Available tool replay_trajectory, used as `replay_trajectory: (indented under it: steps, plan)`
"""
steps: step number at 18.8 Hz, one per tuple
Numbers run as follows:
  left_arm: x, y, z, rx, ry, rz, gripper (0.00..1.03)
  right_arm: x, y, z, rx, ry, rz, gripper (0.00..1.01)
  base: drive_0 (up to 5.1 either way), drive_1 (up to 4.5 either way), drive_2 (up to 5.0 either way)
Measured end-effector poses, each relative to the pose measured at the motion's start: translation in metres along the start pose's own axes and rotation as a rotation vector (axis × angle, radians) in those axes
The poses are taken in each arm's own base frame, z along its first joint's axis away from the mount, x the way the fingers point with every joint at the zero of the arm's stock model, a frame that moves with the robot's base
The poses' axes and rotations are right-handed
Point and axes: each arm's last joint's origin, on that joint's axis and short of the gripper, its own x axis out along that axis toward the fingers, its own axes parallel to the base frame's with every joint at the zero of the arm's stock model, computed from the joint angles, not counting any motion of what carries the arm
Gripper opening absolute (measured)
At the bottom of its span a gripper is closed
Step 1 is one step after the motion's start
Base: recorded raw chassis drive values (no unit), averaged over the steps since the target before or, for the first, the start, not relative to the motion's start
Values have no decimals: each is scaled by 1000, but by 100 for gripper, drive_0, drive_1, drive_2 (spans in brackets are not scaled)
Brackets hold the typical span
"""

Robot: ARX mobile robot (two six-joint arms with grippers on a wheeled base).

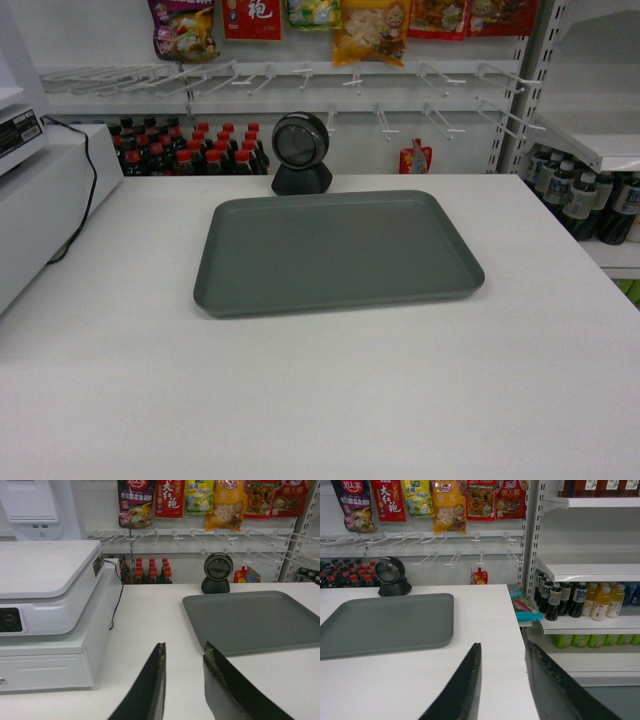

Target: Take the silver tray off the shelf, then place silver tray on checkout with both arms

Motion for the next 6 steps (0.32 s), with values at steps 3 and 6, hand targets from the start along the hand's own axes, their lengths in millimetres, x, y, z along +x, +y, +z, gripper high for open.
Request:
replay_trajectory:
  steps: [3,6]
  plan:
    - [0,0,0,0,-1,0,50,0,0,0,0,-1,0,56,0,0,0]
    - [0,0,0,0,-2,0,98,0,0,0,0,-1,0,97,0,0,0]
